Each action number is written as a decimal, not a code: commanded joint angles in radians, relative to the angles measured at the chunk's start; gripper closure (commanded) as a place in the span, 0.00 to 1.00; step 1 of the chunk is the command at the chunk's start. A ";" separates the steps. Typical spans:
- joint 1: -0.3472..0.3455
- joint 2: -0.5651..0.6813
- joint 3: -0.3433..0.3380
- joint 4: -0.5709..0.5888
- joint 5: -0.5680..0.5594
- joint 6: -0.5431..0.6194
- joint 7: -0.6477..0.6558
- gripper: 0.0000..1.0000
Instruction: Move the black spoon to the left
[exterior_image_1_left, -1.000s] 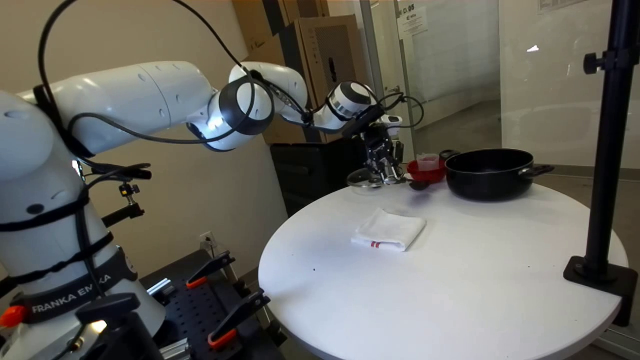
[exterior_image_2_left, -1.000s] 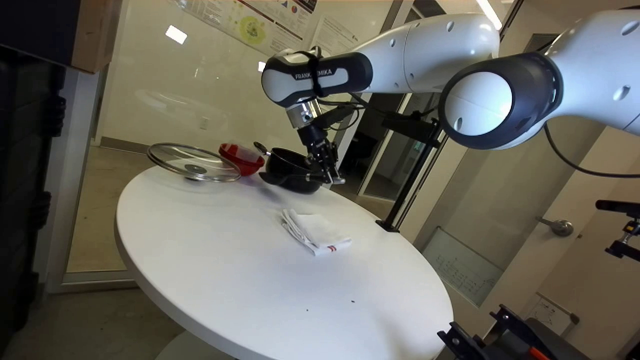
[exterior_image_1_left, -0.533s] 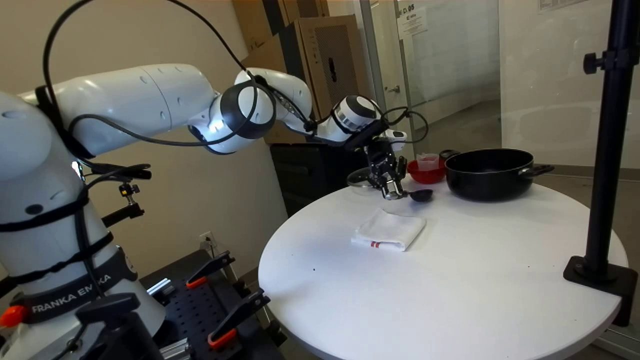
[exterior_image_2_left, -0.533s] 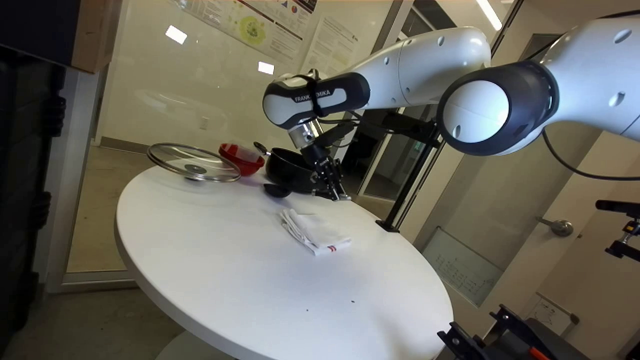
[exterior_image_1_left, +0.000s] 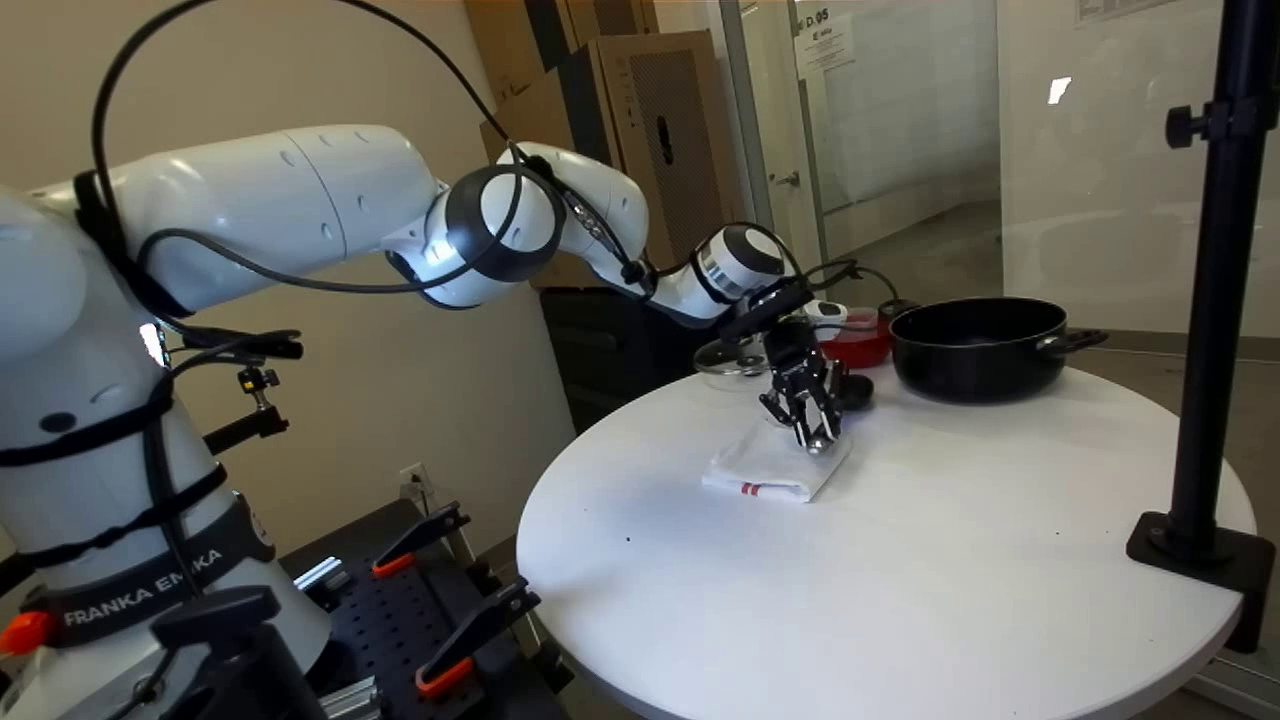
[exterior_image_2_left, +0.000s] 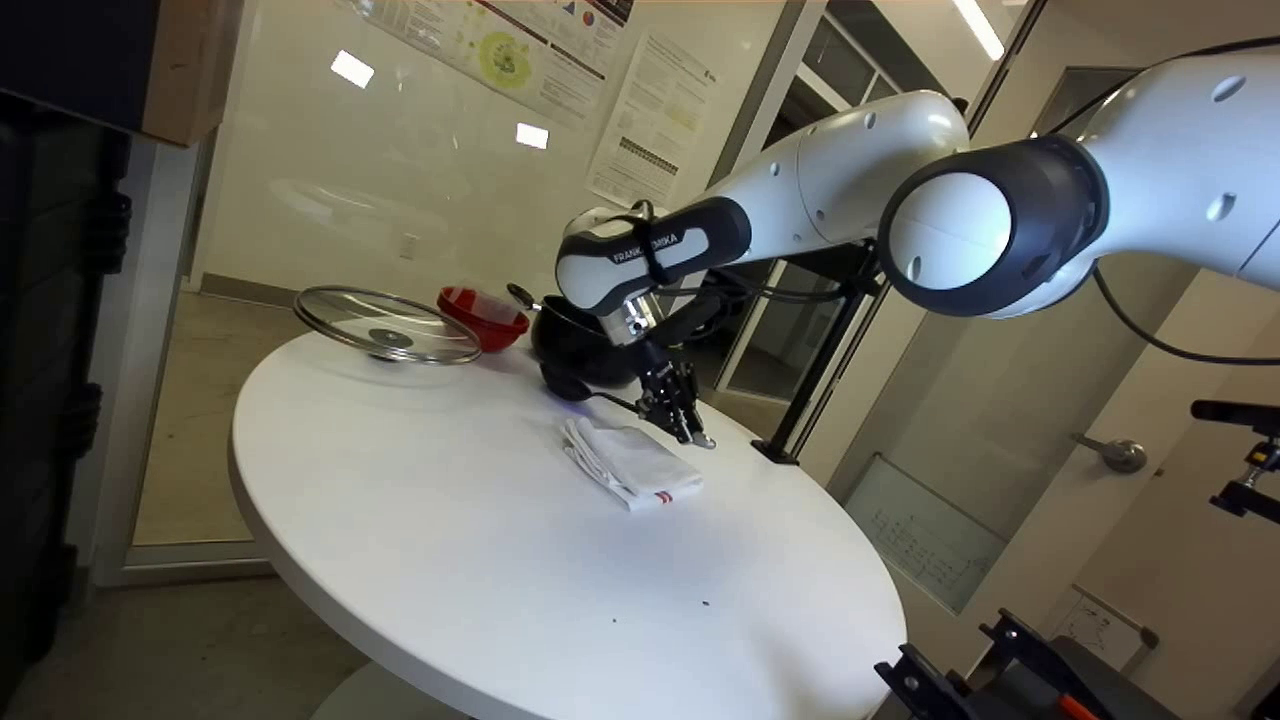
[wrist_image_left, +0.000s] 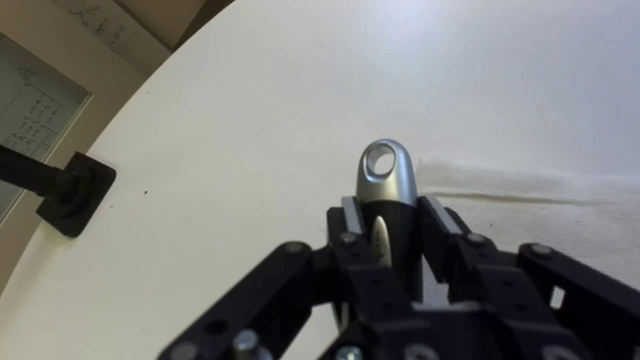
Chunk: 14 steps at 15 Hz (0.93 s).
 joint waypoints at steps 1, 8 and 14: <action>-0.028 0.000 0.030 -0.036 0.000 0.091 0.040 0.74; -0.031 -0.040 0.029 -0.123 -0.004 0.199 0.008 0.04; -0.030 -0.166 0.023 -0.228 -0.057 0.349 -0.157 0.00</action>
